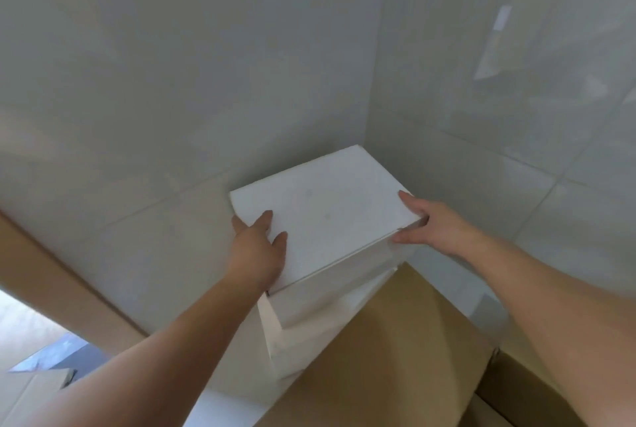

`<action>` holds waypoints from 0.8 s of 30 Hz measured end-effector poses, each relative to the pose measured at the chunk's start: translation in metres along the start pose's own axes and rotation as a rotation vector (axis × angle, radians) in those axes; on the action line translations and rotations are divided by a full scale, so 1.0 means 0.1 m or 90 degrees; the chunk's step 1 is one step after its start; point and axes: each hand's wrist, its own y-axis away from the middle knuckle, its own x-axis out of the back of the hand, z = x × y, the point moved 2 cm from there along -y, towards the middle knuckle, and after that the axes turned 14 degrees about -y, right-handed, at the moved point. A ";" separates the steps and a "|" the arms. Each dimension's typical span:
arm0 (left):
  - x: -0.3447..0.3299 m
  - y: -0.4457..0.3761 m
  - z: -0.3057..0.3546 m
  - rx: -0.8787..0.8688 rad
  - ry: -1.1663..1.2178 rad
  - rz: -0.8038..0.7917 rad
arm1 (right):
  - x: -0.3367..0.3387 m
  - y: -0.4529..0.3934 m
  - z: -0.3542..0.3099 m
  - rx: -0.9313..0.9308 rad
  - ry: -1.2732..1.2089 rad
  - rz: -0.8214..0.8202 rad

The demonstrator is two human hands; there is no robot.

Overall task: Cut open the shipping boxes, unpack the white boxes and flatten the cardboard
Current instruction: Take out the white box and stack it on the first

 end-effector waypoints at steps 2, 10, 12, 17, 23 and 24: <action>-0.04 0.02 -0.04 -0.002 -0.013 -0.008 | -0.10 0.03 0.12 -0.022 0.003 -0.024; -0.13 0.45 -0.30 -0.052 0.042 -0.005 | -0.14 0.25 0.17 -0.030 0.026 -0.031; -0.19 0.63 -0.47 -0.076 0.129 -0.001 | -0.14 0.39 0.21 -0.033 -0.019 -0.043; -0.54 0.95 -0.91 0.040 0.155 -0.169 | -0.23 0.81 0.62 -0.187 0.095 -0.025; -0.91 0.92 -0.90 0.090 0.084 -0.233 | -0.27 0.99 0.79 -0.149 0.121 -0.058; -0.92 0.90 -0.88 0.093 0.066 -0.221 | -0.25 1.01 0.81 -0.153 0.135 -0.069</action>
